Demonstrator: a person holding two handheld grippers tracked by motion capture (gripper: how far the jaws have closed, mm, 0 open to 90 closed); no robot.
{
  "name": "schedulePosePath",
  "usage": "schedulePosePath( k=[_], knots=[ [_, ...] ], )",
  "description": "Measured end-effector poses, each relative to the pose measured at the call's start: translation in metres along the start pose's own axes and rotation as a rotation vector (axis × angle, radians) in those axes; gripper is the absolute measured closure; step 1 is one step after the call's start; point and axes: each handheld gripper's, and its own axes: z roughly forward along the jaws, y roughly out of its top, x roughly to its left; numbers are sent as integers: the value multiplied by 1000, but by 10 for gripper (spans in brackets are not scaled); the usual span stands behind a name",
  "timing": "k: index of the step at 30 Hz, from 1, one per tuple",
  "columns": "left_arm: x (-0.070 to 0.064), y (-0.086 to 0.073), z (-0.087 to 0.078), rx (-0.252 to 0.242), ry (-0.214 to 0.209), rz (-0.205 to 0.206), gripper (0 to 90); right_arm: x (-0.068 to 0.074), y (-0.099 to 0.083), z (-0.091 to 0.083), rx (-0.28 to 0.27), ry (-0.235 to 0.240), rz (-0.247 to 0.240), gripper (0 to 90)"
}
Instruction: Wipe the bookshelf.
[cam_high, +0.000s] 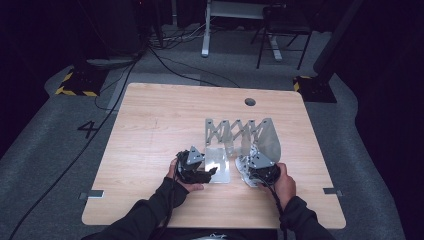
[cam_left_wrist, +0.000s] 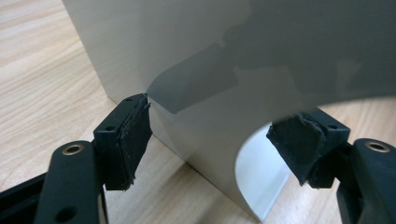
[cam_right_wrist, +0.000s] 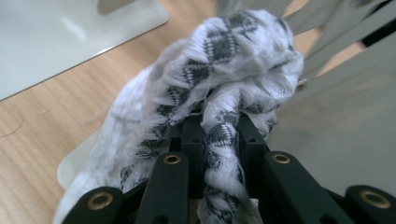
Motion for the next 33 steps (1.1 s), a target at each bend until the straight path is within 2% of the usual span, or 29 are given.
schedulePosePath(
  k=[1, 2, 4, 5, 7, 8, 10, 12, 14, 18, 24, 26, 28, 31, 33],
  knots=[
    [0, 0, 0, 0, 0, 0, 297, 0, 0, 0, 0, 0, 0, 776],
    [0, 1, 0, -7, 15, 6, 297, 1, -1, 3, 6, 24, 4, 776],
    [0, 1, 2, -21, 20, -14, 301, 2, -1, 2, -2, 53, -2, 778],
    [0, 2, 1, -27, 52, -10, 315, 2, -1, 1, -6, 78, 6, 778],
    [2, 3, 2, -40, 56, -21, 340, 2, -1, -2, -17, 110, 8, 779],
    [2, 4, 1, -42, 73, -17, 343, 3, -2, -6, -24, 118, 0, 778],
    [3, 5, 0, -55, 96, -22, 391, 4, -1, -15, -57, 136, 4, 779],
    [5, 5, -1, -56, 93, -21, 391, 3, 2, -27, -101, 139, 7, 779],
    [5, 5, -1, -53, 99, -15, 466, 3, 7, -41, -154, 145, 7, 779],
    [11, 4, -5, -49, 101, -11, 551, 3, 18, -68, -247, 119, -6, 778],
    [20, 2, -8, -56, 82, -50, 630, -7, 28, -107, -387, 79, 46, 777],
    [24, 1, -10, -54, 72, -68, 651, -12, 30, -118, -424, 41, 44, 777],
    [28, 0, -12, -56, 65, -84, 683, -18, 30, -130, -473, 3, 67, 776],
    [33, 0, -14, -53, 53, -85, 710, -26, 28, -139, -505, -45, 90, 775],
    [37, -1, -16, -58, 44, -104, 724, -29, 27, -142, -520, -59, 102, 775]
  ],
)
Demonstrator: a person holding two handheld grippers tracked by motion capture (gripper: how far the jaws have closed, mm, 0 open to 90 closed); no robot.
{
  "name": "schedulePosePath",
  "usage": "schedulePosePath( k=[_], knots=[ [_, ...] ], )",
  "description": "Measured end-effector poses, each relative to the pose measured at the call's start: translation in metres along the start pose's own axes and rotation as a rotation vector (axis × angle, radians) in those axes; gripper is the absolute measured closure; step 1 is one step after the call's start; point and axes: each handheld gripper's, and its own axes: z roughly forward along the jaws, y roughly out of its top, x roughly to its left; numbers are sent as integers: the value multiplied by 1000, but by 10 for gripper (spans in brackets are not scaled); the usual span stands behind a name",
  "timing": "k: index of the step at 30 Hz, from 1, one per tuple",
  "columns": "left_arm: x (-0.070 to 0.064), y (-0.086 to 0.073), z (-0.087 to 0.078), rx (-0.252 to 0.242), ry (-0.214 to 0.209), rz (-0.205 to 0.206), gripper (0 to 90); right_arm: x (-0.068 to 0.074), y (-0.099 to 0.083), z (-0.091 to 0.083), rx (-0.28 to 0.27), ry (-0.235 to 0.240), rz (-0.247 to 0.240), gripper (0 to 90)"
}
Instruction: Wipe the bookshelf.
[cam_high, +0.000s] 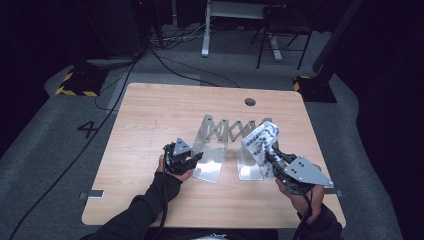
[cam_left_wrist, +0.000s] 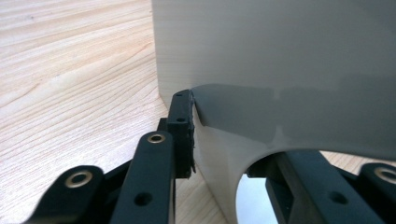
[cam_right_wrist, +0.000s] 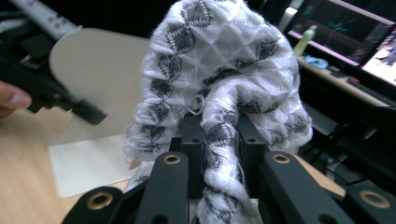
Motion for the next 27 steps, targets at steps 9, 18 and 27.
schedulePosePath(
  k=[9, 18, 27],
  knots=[
    [9, -3, -8, -3, -6, -10, 762, -33, 0, -19, -25, -124, 76, 775],
    [16, -2, -13, -3, 60, 42, 826, -64, -39, 13, 128, -82, 197, 773],
    [19, 0, -11, -1, 74, 77, 835, -71, -74, 42, 187, 132, 265, 774]
  ],
)
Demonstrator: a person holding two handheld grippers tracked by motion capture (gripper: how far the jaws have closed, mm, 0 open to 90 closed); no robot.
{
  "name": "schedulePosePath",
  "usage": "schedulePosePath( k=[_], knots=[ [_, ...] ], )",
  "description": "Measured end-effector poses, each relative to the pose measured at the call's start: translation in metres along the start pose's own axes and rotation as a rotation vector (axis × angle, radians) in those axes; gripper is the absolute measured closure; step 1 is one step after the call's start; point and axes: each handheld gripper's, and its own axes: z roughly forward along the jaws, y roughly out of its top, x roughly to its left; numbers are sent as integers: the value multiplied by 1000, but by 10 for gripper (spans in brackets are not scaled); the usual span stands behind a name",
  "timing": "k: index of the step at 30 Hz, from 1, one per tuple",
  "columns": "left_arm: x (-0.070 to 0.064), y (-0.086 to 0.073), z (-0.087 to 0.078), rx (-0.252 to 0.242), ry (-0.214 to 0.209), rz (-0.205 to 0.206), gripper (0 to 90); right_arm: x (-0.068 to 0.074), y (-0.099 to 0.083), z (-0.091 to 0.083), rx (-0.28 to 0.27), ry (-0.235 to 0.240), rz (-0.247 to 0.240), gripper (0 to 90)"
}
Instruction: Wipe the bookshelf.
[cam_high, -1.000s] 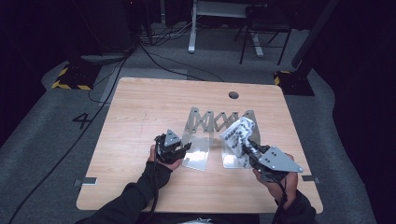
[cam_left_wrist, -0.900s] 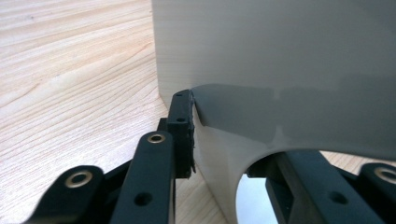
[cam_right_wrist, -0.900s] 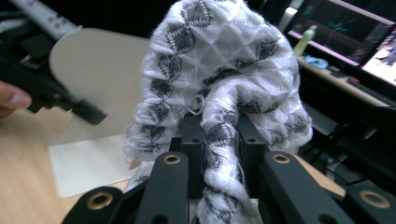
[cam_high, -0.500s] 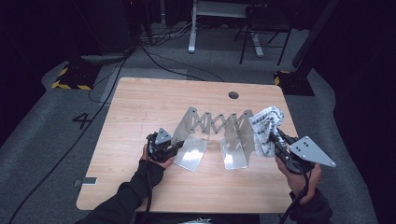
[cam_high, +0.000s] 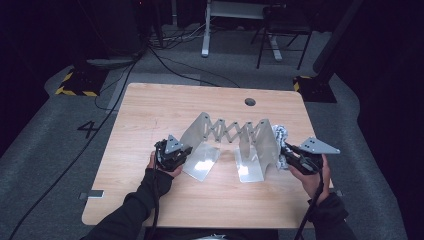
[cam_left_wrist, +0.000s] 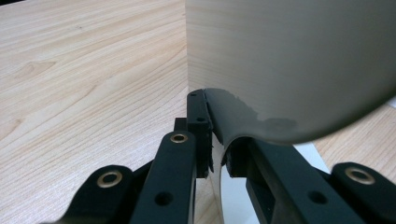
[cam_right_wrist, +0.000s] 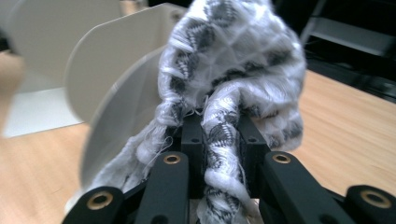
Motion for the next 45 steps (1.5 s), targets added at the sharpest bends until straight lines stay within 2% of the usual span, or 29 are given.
schedulePosePath(
  k=[2, 4, 5, 7, 10, 12, 14, 15, 16, 17, 19, 21, 23, 24, 25, 28, 33, 36, 38, 42, 45],
  knots=[
    [0, 0, 1, 2, -8, 16, 821, 7, -3, 5, 22, 58, -25, 773],
    [1, 0, 1, -1, -11, 21, 809, 17, -6, 10, 48, 105, -73, 773],
    [1, 0, 1, -2, -12, 23, 802, 21, -8, 12, 54, 131, -78, 773],
    [2, 1, 2, -4, -11, 27, 789, 28, -9, 14, 65, 158, -91, 773],
    [4, 1, 4, -10, -31, 20, 766, 42, -14, 17, 77, 215, -112, 773],
    [5, 1, 4, -11, -34, 18, 772, 52, -17, 19, 96, 261, -148, 773],
    [6, 2, 5, -8, -28, 18, 784, 63, -18, 21, 103, 282, -184, 771],
    [8, 2, 5, -7, -19, 19, 800, 66, -17, 20, 97, 283, -207, 771],
    [8, 2, 5, -7, -19, 19, 818, 66, -17, 20, 97, 283, -207, 771],
    [9, 2, 5, -10, -23, 2, 818, 68, -15, 18, 79, 277, -219, 771],
    [14, 1, 4, -10, -22, 5, 842, 68, -9, 11, 14, 256, -210, 769],
    [16, 1, 3, -6, -17, -2, 859, 67, -2, 3, -53, 191, -218, 769],
    [16, 1, 3, -3, -12, 13, 861, 63, 4, -5, -121, 141, -195, 763],
    [16, 1, 2, -1, -13, 16, 861, 61, 7, -8, -156, 98, -181, 763],
    [16, 1, 2, -1, -14, 18, 861, 59, 10, -10, -171, 80, -170, 763],
    [16, 1, 2, 3, -21, 25, 859, 57, 8, -4, -134, 63, -153, 765],
    [16, 1, 2, 3, -26, 32, 857, 68, -5, 12, -50, 163, -202, 767],
    [17, 1, 2, 4, -33, 37, 855, 86, -16, 26, 35, 251, -267, 768],
    [18, 1, 2, 6, -34, 46, 855, 97, -24, 34, 87, 284, -298, 767],
    [20, 1, 1, 10, -35, 54, 856, 108, -33, 47, 152, 300, -357, 767],
    [20, 1, 1, 11, -36, 55, 855, 107, -35, 48, 157, 294, -365, 767]
  ],
)
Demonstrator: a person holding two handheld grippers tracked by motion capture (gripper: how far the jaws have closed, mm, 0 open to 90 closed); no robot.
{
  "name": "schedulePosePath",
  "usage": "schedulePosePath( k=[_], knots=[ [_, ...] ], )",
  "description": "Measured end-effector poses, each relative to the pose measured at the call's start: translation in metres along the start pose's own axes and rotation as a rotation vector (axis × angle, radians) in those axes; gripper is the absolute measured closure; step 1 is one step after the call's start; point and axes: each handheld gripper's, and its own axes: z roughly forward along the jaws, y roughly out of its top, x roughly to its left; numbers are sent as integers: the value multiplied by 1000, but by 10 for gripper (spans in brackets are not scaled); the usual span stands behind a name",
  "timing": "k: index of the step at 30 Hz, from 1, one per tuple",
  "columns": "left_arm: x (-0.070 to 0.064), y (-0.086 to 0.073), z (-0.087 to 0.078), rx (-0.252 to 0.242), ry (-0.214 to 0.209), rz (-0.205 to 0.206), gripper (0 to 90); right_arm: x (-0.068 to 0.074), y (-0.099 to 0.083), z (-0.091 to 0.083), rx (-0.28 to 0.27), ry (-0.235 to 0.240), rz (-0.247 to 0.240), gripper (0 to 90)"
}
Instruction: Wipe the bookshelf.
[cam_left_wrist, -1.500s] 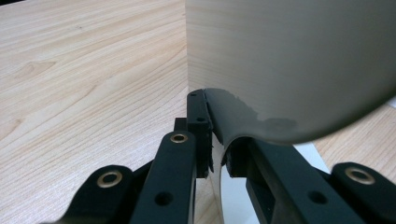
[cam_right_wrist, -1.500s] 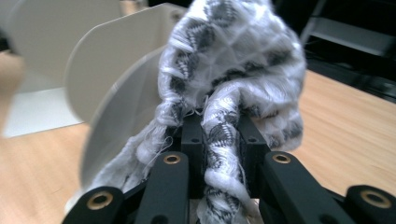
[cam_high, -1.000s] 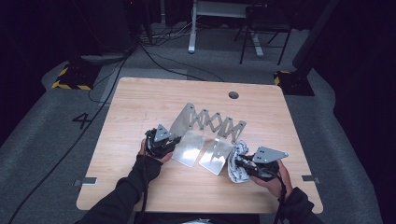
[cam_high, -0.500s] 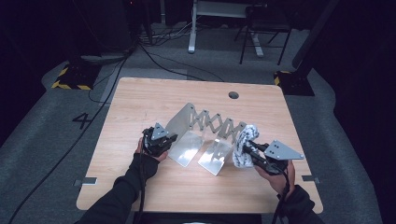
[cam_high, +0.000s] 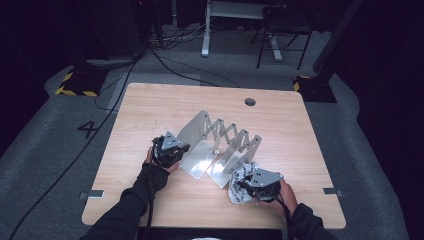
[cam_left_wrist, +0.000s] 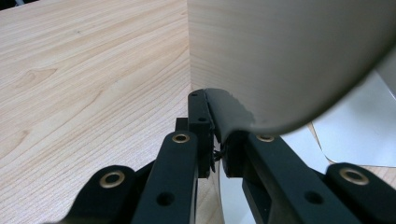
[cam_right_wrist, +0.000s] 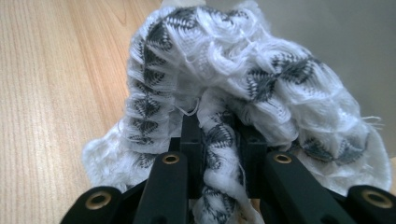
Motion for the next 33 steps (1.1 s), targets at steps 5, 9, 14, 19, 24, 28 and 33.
schedulePosePath(
  k=[5, 9, 14, 19, 24, 28, 33],
  knots=[
    [0, 0, 0, -1, -11, -9, 854, -7, 6, -19, -83, -90, 13, 764],
    [0, 0, 0, -1, -14, -10, 854, -17, 15, -44, -215, -219, 36, 759],
    [0, 0, 0, 0, -15, -13, 853, -30, 25, -61, -300, -357, 67, 754],
    [1, -1, 0, 2, -16, -7, 852, -44, 18, -62, -292, -405, 126, 753],
    [0, -1, 0, 3, -16, -6, 852, -50, 3, -46, -195, -369, 199, 753],
    [0, -1, 0, 5, -14, 0, 851, -47, -14, -23, -70, -292, 233, 753],
    [0, -1, 0, 5, -14, 3, 851, -43, -21, -6, 71, -186, 232, 746]
  ],
)
